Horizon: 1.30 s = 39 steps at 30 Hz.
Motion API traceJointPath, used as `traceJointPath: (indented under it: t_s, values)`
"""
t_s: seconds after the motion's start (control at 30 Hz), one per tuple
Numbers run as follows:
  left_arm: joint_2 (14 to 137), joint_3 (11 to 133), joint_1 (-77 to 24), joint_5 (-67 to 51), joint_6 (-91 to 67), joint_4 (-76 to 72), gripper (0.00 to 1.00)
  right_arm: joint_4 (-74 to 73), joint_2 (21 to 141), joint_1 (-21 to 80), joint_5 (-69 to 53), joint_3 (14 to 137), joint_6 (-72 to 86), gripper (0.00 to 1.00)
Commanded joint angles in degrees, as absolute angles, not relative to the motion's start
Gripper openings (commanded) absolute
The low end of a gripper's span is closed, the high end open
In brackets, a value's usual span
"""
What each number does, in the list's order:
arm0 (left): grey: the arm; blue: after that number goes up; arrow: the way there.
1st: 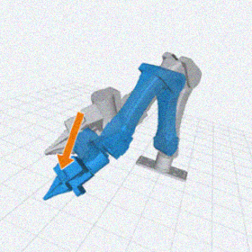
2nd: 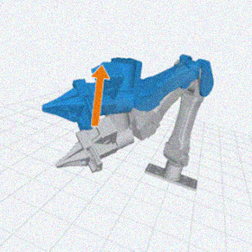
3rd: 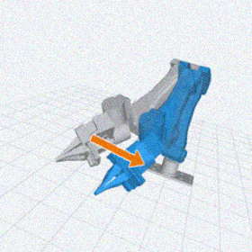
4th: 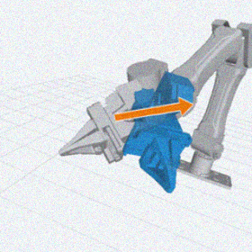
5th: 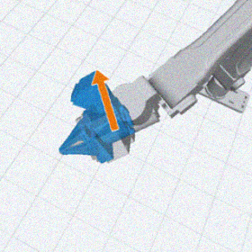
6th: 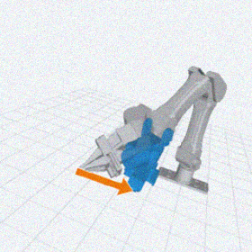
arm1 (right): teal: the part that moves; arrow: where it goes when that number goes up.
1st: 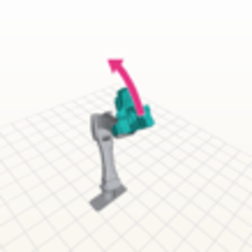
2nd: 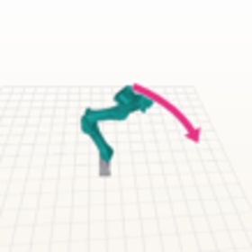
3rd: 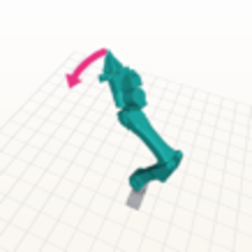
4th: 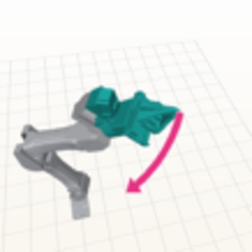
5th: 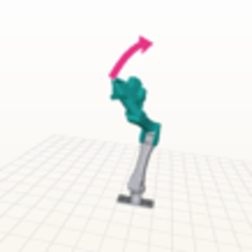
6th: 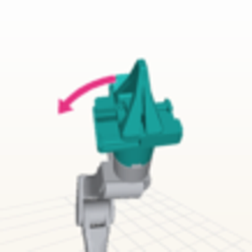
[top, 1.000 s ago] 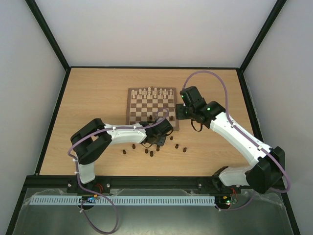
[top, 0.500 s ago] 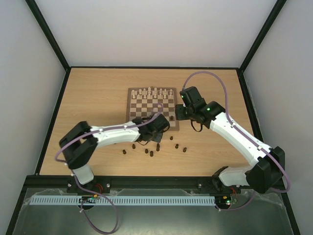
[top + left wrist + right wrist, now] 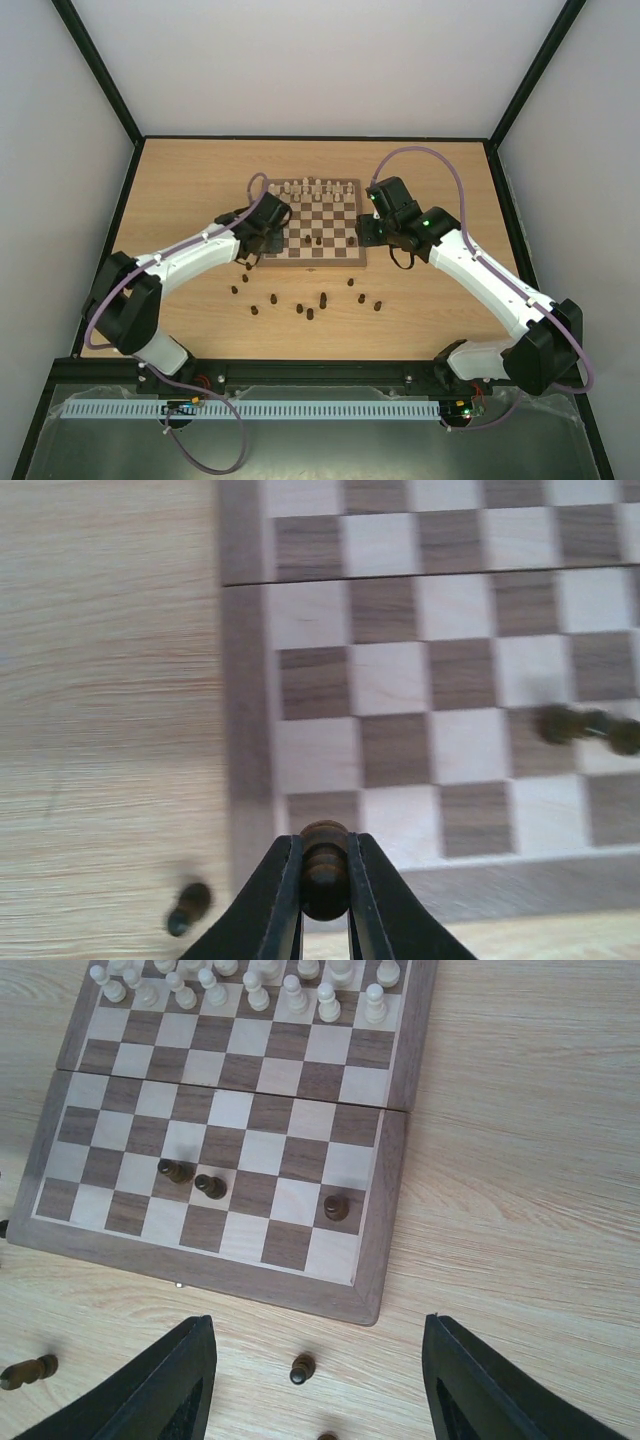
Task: Set up the chess pieces on the board
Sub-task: Place the chess piece on the chessboard.
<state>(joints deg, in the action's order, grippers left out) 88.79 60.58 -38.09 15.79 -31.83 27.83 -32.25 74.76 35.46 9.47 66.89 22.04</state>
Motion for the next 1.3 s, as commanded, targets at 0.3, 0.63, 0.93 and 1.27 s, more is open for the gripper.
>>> traceJointPath:
  t_s: [0.3,0.63,0.93,1.27]
  values:
    - [96.2,62.0,-33.0,14.8,-29.4,25.6,0.09,-32.9,74.2,35.3,7.3,65.6,21.3,0.58]
    - [101.5,65.4,-32.8,14.1,-28.3,24.9,0.09,-32.8,74.3,35.3,6.9,65.1,21.2,0.57]
    - [103.5,66.7,-32.6,13.7,-27.8,25.4,0.13,-32.7,74.3,35.3,6.6,65.0,21.1,0.57]
    - [102.8,66.2,-32.5,13.2,-28.0,25.5,0.3,-32.6,74.5,35.3,6.3,64.8,21.1,0.57]
